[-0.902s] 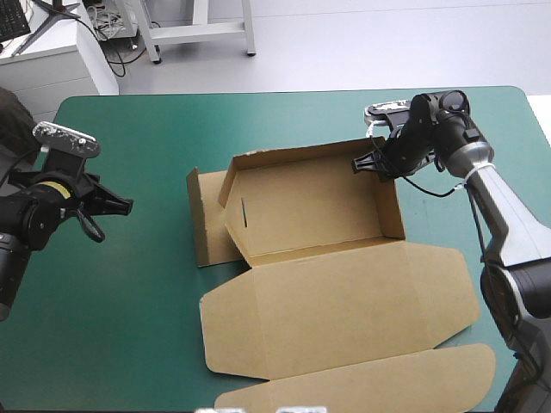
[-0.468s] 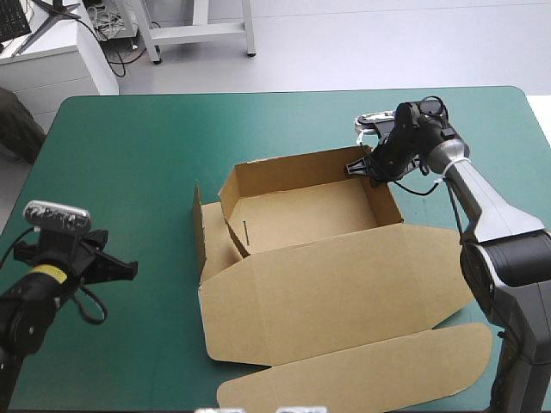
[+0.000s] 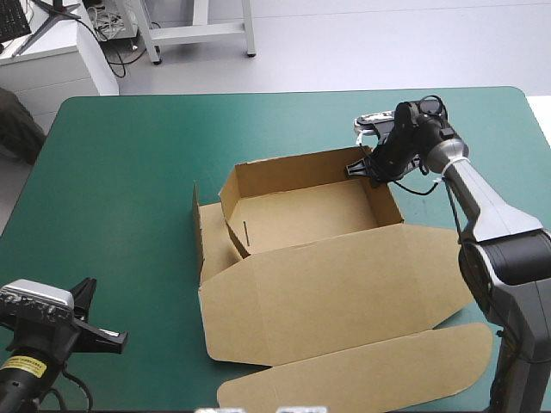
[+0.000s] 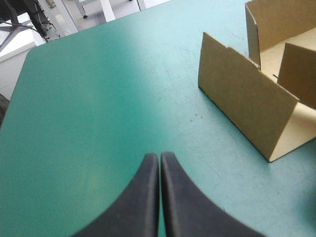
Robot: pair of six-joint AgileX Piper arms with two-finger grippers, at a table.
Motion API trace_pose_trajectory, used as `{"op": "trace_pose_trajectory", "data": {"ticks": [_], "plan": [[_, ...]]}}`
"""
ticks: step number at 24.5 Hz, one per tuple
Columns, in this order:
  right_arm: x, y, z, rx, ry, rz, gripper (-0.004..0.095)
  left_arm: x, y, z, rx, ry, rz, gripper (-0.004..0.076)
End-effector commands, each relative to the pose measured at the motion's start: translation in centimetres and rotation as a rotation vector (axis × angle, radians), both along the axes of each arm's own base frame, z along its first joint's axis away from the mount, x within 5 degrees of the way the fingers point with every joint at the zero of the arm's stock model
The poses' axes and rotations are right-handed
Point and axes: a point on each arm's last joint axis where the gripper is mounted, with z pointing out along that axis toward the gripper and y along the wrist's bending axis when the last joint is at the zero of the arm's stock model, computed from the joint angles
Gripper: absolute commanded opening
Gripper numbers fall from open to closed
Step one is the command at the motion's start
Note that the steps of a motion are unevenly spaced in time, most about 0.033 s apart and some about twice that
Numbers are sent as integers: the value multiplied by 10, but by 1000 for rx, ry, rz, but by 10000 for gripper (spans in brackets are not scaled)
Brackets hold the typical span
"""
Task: Fold the box
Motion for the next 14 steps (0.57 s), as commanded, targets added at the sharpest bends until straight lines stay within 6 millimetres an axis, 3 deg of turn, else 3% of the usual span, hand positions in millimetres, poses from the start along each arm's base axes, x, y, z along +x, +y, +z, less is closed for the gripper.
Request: {"op": "trace_pose_trajectory", "data": {"ticks": [1,6,10,14], "plan": [[-5,2,15,-22,20,63,153,2,-6,10,-104,-84,-38,-7],[-2,3,47,4,-84,62,409,3,-9,5,-51,-87,-120,-8],[-5,1,71,13,-155,54,436,2,-10,4,-21,-86,-154,-8],[-28,-9,118,1,-275,29,436,2,-9,4,-50,-79,-140,-10]]}}
